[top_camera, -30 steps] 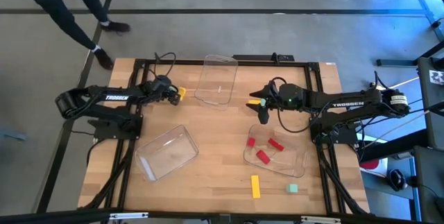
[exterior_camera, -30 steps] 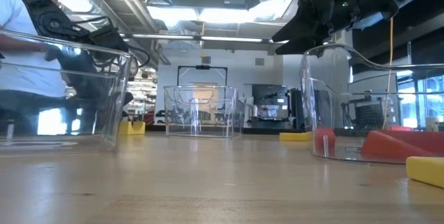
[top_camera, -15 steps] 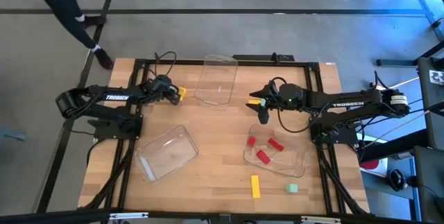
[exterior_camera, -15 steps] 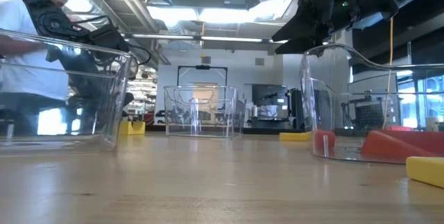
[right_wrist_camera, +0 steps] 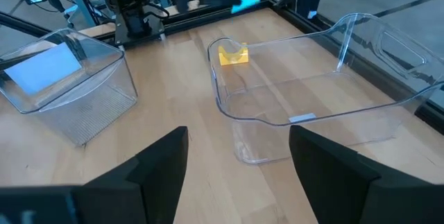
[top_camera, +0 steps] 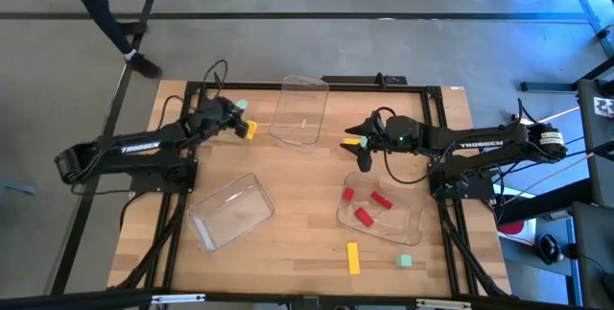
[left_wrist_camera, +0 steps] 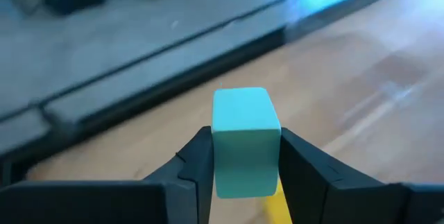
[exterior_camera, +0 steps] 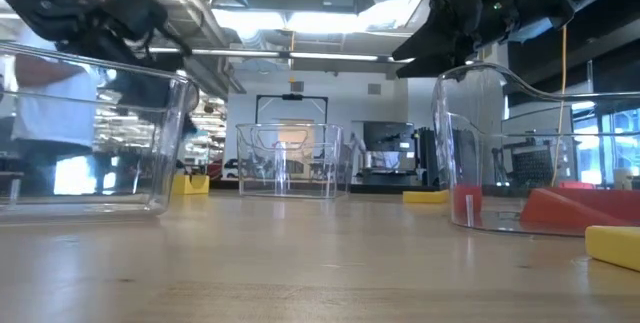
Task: Sort & place blocks by color
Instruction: Put the top left blue into the top transparent bin
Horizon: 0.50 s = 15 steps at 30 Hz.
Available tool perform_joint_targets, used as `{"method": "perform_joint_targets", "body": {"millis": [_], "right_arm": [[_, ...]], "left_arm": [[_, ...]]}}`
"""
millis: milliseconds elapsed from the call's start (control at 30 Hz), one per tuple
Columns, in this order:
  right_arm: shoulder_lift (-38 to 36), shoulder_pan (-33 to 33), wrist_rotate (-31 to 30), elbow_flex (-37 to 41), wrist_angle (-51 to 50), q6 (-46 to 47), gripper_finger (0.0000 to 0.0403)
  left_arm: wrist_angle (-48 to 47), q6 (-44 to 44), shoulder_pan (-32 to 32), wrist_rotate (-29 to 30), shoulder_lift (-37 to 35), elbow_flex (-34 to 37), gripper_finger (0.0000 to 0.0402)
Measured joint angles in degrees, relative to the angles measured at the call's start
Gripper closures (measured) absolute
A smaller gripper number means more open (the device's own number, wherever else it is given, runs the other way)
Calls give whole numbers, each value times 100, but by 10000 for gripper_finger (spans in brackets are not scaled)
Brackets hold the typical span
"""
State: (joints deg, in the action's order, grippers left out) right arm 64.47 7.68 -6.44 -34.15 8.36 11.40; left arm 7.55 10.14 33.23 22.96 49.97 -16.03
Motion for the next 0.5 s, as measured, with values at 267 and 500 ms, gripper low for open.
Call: {"method": "perform_joint_targets", "body": {"millis": [267,500], "right_arm": [[0,2,0,-2,2,6,150],[0,0,0,-2,136,43,150]], "left_arm": [[865,-359,-1123,-776,-913,0,283],[1878,-477,-1883,-1970,-812,0,283]]}}
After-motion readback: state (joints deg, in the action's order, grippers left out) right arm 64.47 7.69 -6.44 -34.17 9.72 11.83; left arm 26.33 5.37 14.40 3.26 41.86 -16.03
